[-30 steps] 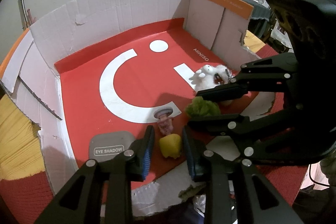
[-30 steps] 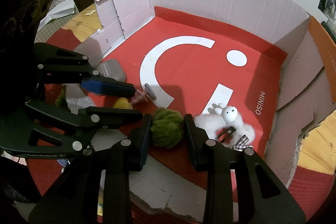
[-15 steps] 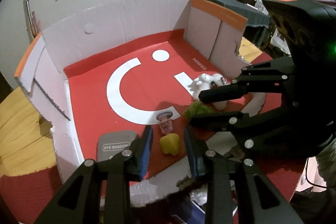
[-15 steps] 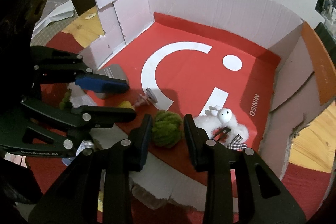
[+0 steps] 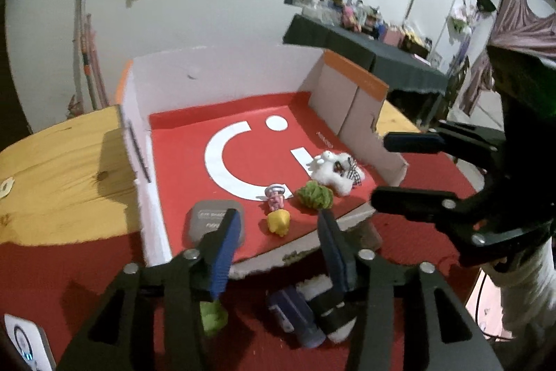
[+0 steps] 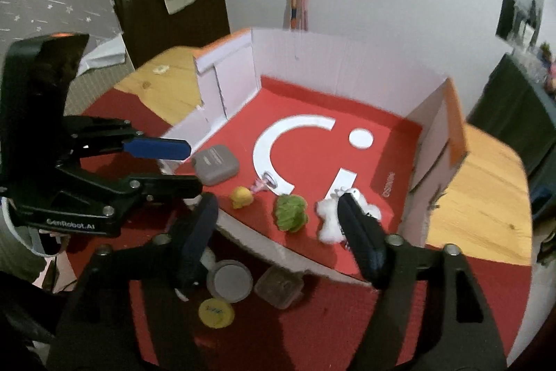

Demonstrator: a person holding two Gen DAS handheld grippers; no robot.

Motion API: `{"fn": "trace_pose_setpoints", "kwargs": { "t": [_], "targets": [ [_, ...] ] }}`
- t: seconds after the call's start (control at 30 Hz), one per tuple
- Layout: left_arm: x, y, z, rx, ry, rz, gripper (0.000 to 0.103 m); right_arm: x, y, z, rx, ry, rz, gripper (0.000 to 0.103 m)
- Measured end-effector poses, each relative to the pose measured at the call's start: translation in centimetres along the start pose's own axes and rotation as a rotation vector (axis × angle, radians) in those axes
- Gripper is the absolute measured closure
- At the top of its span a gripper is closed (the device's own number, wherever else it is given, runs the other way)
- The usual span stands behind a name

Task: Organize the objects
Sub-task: 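Open both tools and withdraw them from the box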

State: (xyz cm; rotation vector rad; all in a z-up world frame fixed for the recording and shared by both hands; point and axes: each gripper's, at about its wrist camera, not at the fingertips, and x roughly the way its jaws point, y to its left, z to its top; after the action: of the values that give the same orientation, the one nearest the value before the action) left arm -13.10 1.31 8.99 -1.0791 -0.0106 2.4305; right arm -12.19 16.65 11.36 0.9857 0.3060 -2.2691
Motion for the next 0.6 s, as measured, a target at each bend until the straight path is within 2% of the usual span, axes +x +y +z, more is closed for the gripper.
{"fn": "trace_pose_setpoints", "kwargs": {
  "t": [0.1,0.17,0.23,0.5,0.6],
  "targets": [
    [-1.3,0.0,-0.7,-0.024,-0.032,0.009,0.046,-1.8,0.6,-0.4,0.017,-0.037,-0.004,0.032],
    [-2.1,-0.3,-1.2,-0.028,-0.063,0.037,0.038,-2.6,1.0,-0.6,0.022,-0.056,-0.012,0.032],
    [-3.1,-0.6,-1.8,-0.024,-0.094,0.068,0.034,-3.5,1.5,-1.0,0.025,-0.078,-0.032,0.03],
    [-6.1,-1.5,-4.0,-0.052,-0.183,0.142,0.017,-6.6,2.9,-3.3,0.072,-0.18,-0.09,0.013],
    [-6.7,-1.8,-5.1,-0.065,-0.212,0.18,0.011,-6.9,3.1,-4.3,0.095,-0.197,-0.121,0.012]
  ]
}}
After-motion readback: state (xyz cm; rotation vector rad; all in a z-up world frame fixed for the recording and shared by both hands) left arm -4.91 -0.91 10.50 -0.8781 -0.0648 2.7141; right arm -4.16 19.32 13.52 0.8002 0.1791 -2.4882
